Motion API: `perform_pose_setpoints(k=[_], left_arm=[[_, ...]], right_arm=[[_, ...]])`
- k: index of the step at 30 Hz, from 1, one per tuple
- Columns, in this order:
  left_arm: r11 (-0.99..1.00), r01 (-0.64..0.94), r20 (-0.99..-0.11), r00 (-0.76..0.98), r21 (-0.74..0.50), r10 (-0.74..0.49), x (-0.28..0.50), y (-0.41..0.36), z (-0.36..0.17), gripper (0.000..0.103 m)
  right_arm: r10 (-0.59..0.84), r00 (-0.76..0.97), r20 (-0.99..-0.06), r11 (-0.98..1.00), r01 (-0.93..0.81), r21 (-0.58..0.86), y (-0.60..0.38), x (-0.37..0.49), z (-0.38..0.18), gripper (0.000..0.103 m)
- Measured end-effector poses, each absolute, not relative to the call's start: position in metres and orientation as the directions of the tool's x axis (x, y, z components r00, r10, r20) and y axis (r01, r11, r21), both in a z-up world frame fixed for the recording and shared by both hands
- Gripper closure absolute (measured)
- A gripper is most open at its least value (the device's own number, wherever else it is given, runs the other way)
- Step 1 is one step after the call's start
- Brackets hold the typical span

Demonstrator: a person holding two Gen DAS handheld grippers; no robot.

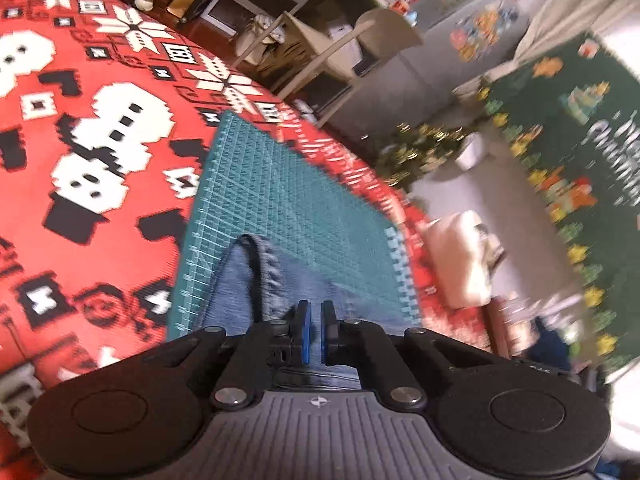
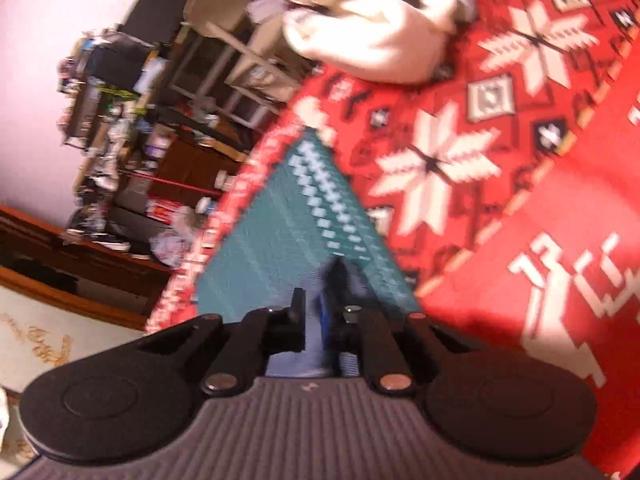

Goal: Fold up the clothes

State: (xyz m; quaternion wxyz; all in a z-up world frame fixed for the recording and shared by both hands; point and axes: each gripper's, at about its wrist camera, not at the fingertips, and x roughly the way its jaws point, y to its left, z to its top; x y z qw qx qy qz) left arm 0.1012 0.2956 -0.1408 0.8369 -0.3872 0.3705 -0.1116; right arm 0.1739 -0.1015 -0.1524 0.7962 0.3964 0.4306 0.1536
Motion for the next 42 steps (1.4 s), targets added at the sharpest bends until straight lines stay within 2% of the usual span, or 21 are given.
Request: perform_pose_setpoints(k=[4, 6, 8, 10, 12, 17, 22, 27, 30, 36, 38, 39, 42], left_arm=[[0.59, -0.017, -0.437, 0.689, -0.807, -0.579, 0.103, 0.285, -0.135, 0.1], [0.573, 0.004, -0.427, 0.663, -0.819, -0.615, 0.106, 0.272, -0.136, 0.1], [0.597, 0.003, -0.462, 0.63, -0.802, -0.624, 0.111, 0.259, -0.141, 0.1], [0.657, -0.028, -0.539, 0.599, -0.753, -0.592, 0.115, 0.25, -0.151, 0.1], [0.677, -0.04, -0.563, 0.591, -0.735, -0.577, 0.117, 0.248, -0.162, 0.1], [0.7, -0.04, -0.572, 0.61, -0.713, -0.548, 0.113, 0.253, -0.163, 0.1], [0.623, -0.107, -0.54, 0.624, -0.775, -0.564, 0.095, 0.275, -0.168, 0.1], [0.64, -0.074, -0.538, 0.619, -0.765, -0.572, 0.088, 0.264, -0.158, 0.1], [0.65, -0.054, -0.537, 0.616, -0.758, -0.576, 0.084, 0.258, -0.153, 0.098], [0.667, -0.014, -0.536, 0.609, -0.745, -0.585, 0.076, 0.246, -0.141, 0.098], [0.698, -0.031, -0.575, 0.595, -0.715, -0.562, 0.076, 0.243, -0.146, 0.098], [0.72, -0.039, -0.598, 0.589, -0.693, -0.544, 0.077, 0.242, -0.15, 0.1], [0.739, -0.039, -0.613, 0.589, -0.672, -0.526, 0.072, 0.245, -0.152, 0.1]], right_arm=[[0.688, 0.543, -0.481, 0.569, 0.008, 0.823, -0.081, 0.17, -0.141, 0.087], [0.728, 0.501, -0.468, 0.553, -0.025, 0.833, -0.066, 0.168, -0.14, 0.087], [0.725, 0.465, -0.508, 0.594, -0.048, 0.803, -0.049, 0.167, -0.142, 0.087], [0.701, 0.45, -0.553, 0.629, -0.026, 0.777, -0.048, 0.166, -0.152, 0.089], [0.675, 0.435, -0.596, 0.663, -0.005, 0.748, -0.047, 0.166, -0.162, 0.103], [0.642, 0.447, -0.623, 0.687, 0.025, 0.726, -0.059, 0.162, -0.163, 0.103], [0.644, 0.464, -0.609, 0.657, 0.072, 0.75, -0.08, 0.152, -0.161, 0.103], [0.653, 0.477, -0.588, 0.644, 0.06, 0.763, -0.088, 0.142, -0.15, 0.103], [0.658, 0.485, -0.576, 0.635, 0.052, 0.77, -0.093, 0.137, -0.144, 0.094], [0.657, 0.454, -0.603, 0.671, 0.013, 0.741, -0.08, 0.128, -0.142, 0.094], [0.653, 0.436, -0.619, 0.69, -0.004, 0.724, -0.072, 0.126, -0.143, 0.094], [0.651, 0.427, -0.628, 0.699, -0.013, 0.715, -0.067, 0.125, -0.144, 0.102], [0.643, 0.401, -0.653, 0.724, -0.04, 0.688, -0.055, 0.121, -0.146, 0.103]])
